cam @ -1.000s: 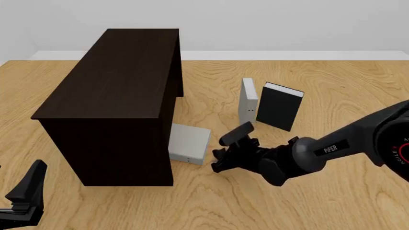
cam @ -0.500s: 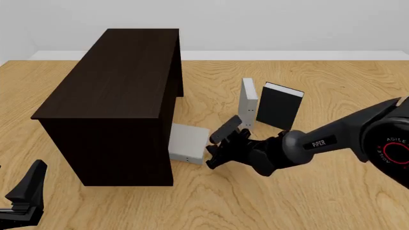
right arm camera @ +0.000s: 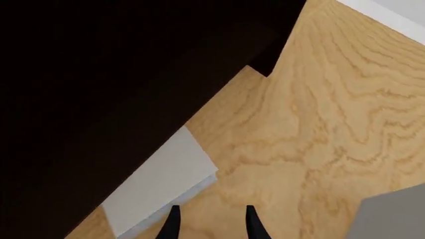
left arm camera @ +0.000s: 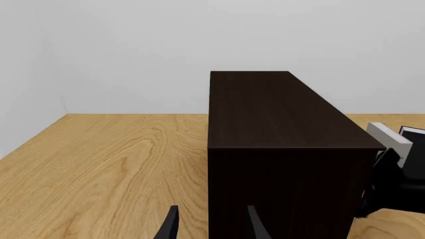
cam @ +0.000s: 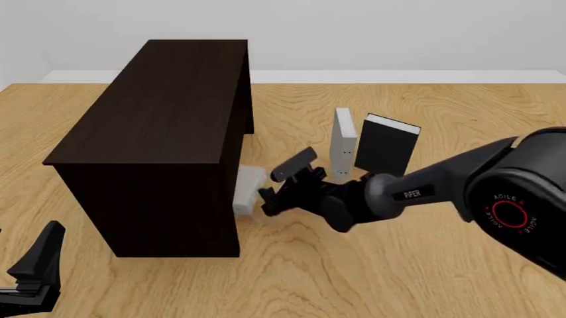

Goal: Pick up the book on the right and place it under the cabinet shelf.

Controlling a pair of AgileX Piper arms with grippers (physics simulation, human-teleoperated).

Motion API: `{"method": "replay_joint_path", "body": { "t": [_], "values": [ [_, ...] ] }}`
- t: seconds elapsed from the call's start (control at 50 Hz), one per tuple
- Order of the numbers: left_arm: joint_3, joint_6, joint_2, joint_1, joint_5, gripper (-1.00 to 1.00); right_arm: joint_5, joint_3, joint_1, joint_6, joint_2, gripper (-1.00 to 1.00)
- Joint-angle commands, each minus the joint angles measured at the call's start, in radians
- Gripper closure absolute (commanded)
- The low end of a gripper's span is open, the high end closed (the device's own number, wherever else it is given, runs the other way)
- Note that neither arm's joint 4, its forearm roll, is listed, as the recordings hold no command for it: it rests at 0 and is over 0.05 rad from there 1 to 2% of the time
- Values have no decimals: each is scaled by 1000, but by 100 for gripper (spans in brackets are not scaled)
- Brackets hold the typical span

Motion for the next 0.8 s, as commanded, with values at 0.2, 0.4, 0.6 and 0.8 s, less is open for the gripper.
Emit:
{"method": "replay_joint_path", "body": {
  "t": [0.2, 0.4, 0.6, 0.8],
  "values": [
    [0, 0, 0, 0, 0, -100, -8, -64, 34, 60, 22, -100],
    [0, 0, 0, 0, 0, -100, -2, -88, 49, 63, 35, -100],
    [0, 0, 0, 0, 0, -100, 8, -127, 65, 66, 66, -100],
    [0, 0, 0, 0, 0, -100, 36, -191, 84, 63, 96, -100]
  ]
}}
